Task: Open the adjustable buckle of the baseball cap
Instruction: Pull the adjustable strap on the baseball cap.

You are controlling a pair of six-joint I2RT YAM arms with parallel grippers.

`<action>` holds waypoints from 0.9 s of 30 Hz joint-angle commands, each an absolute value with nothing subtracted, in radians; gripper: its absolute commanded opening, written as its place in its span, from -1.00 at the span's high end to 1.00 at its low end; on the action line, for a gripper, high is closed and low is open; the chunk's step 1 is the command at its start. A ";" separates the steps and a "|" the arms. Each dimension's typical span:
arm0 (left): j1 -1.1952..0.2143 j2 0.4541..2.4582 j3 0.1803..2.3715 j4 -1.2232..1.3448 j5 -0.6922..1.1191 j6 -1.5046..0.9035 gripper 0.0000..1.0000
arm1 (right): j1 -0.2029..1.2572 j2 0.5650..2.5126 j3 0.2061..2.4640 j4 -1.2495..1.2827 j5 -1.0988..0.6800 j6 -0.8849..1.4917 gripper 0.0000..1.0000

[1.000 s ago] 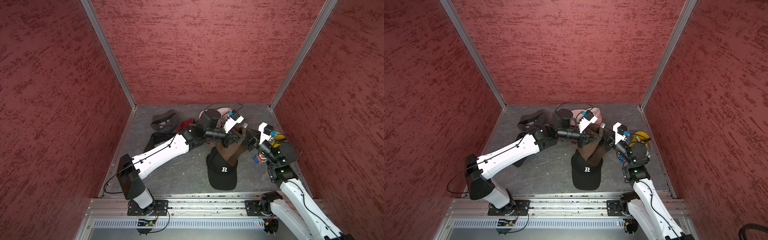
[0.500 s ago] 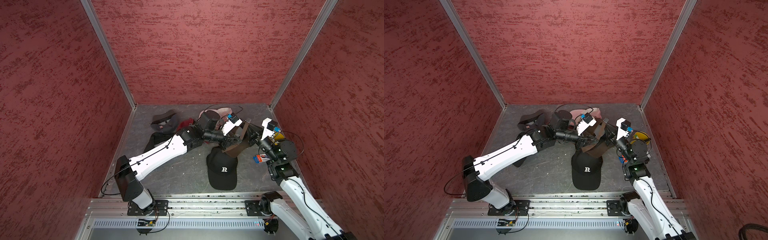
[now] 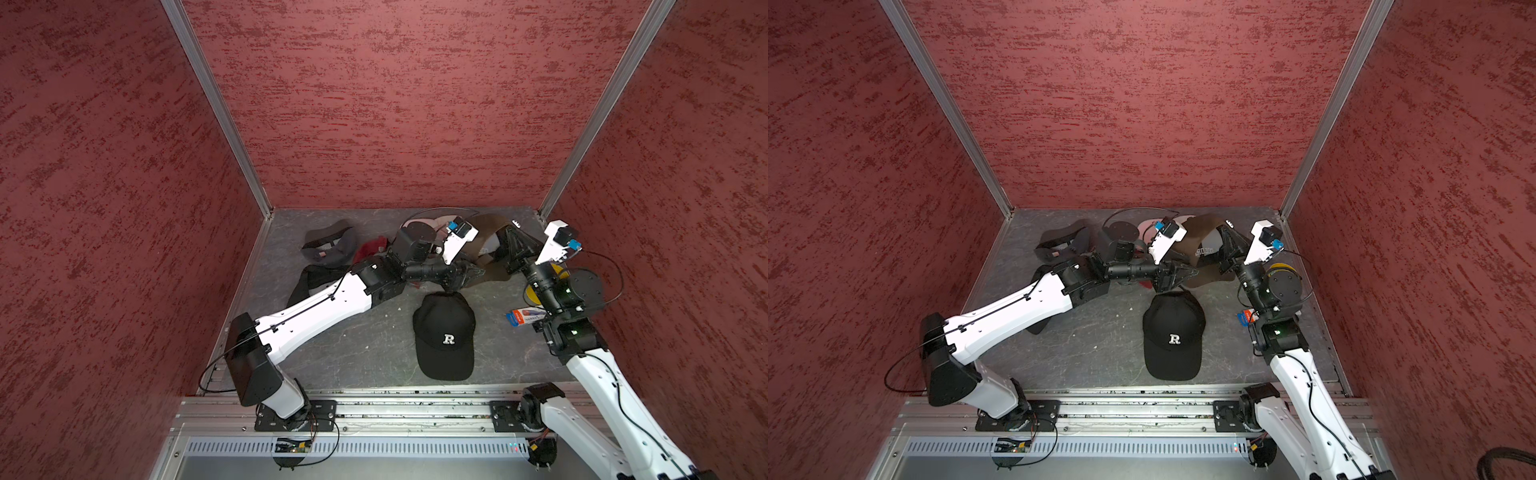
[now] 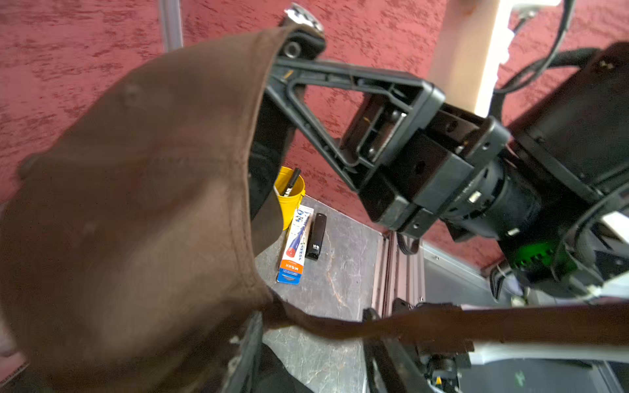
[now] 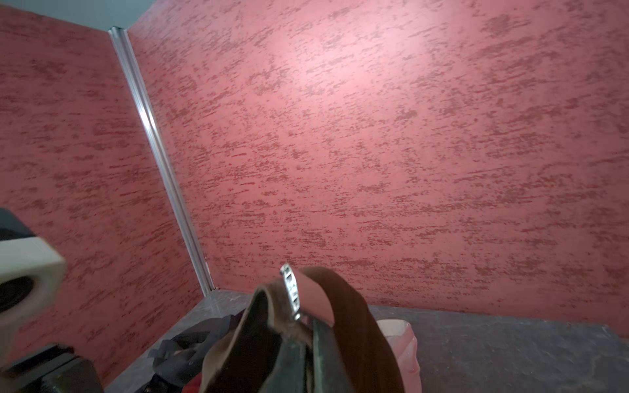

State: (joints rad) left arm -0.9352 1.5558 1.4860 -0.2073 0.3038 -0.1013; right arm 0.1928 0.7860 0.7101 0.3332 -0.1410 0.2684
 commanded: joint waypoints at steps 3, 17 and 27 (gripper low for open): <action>-0.976 1.488 1.450 -0.067 0.026 -0.070 -0.15 | 0.197 0.800 0.777 0.287 0.028 0.398 1.00; -1.219 1.586 1.288 0.372 -0.238 0.072 -0.34 | 0.210 0.872 0.924 0.137 0.288 0.615 1.00; -1.261 1.819 1.374 0.579 -0.279 0.068 -0.67 | 0.224 0.901 1.007 0.033 0.298 0.699 1.00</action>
State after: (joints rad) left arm -1.2533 1.7866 1.3293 0.4606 -0.2420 0.0608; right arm 0.2131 0.9028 0.9733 0.0624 0.2737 0.6617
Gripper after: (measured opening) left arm 0.824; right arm 0.048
